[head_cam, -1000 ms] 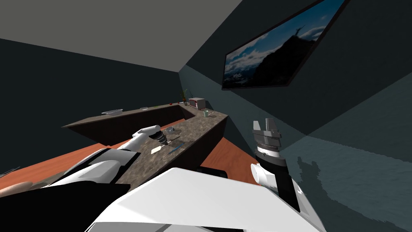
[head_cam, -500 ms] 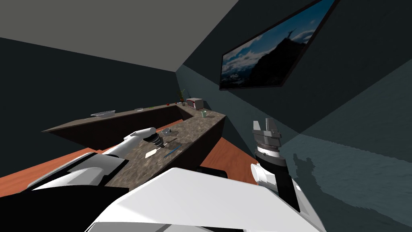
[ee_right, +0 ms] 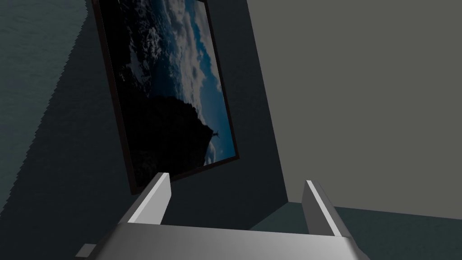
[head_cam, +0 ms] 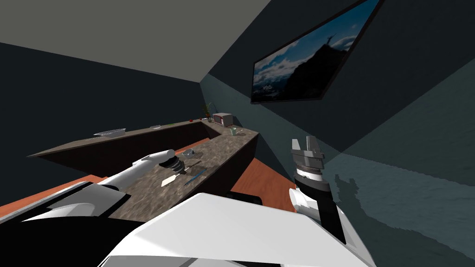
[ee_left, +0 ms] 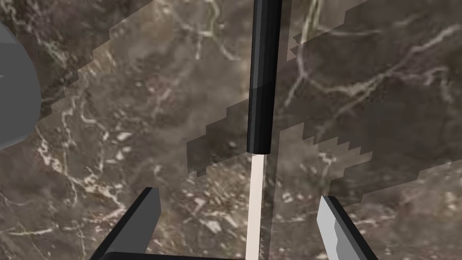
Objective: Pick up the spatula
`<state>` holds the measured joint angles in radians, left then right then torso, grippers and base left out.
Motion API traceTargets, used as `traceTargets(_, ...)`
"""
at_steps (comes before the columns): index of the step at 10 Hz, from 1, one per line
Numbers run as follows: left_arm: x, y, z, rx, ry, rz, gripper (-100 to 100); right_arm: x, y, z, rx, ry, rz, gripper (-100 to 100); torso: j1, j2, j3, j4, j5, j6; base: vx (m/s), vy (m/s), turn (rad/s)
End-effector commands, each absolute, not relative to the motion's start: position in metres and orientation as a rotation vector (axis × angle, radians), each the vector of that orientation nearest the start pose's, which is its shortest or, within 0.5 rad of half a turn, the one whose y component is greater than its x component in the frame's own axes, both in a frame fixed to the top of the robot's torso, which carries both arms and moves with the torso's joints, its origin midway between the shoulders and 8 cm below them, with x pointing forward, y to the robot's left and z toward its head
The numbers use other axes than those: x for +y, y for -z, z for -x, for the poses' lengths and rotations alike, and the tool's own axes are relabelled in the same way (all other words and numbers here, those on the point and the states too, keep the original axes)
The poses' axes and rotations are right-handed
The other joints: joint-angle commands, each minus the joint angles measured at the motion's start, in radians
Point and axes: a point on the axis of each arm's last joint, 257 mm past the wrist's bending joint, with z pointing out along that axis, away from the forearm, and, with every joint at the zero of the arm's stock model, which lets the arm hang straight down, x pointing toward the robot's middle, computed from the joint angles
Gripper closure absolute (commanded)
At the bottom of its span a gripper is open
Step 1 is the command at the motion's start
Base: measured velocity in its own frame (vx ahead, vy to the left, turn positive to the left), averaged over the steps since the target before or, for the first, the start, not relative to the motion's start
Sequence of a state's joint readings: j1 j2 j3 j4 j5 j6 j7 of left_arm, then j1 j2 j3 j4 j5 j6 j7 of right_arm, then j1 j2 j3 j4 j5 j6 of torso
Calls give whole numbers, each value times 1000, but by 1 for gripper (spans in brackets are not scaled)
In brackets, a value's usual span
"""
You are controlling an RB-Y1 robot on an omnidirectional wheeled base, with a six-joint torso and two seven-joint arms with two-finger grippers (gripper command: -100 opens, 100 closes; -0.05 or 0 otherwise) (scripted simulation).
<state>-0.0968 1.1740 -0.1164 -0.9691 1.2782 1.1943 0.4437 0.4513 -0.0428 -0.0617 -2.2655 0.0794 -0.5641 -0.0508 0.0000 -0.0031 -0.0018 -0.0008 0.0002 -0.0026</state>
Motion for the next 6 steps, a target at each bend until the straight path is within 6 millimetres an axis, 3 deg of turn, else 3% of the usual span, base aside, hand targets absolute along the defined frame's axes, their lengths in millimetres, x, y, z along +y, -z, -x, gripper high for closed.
traceTargets(1, 621, 352, -285, 927, 206, 2935, -100, -277, -45, -338, 617, -1278, -511, 0, 0, 0, 0, 0, 0, 0, 6, -6, 15)
traceTargets(3, 630, 347, -267, 947, 155, 2913, -100, -277, -46, -338, 616, -1279, -511, 0, -1, 0, 0, 0, 0, 1, 42, -36, -146)
traceTargets(4, 626, 354, -255, 926, 149, 2949, -100, -277, -45, -338, 617, -1278, -511, 0, -1, -1, 0, 0, 0, 0, 23, -6, 32)
traceTargets(5, 621, 354, -257, 916, 175, 2970, -100, -277, -45, -338, 617, -1278, -511, 0, 0, 0, 0, 0, 0, 0, 4, 2, 17)
traceTargets(6, 626, 353, -244, 939, 127, 2946, -100, -277, -46, -338, 617, -1278, -511, 0, 1, 1, 1, 0, 0, 0, 35, -26, -141)
